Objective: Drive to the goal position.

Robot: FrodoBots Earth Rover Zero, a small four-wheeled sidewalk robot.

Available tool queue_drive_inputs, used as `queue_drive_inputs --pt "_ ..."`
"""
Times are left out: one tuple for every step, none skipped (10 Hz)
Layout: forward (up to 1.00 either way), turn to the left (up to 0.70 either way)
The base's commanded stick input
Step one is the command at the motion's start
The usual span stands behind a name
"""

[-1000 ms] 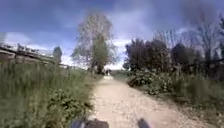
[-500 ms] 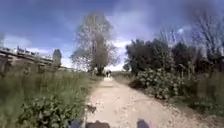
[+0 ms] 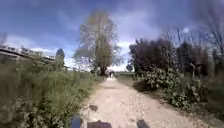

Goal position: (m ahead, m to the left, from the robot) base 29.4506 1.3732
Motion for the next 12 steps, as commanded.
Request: queue_drive_inputs --pt "0.85 0.00" --pt "0.85 0.00" --pt "0.85 0.00" --pt "0.85 0.00" --pt "0.85 0.00" --pt "0.85 0.00" --pt "0.85 0.00" --pt "0.85 0.00" --pt "0.85 0.00" --pt "0.85 0.00" --pt "0.85 0.00" --pt "0.85 0.00"
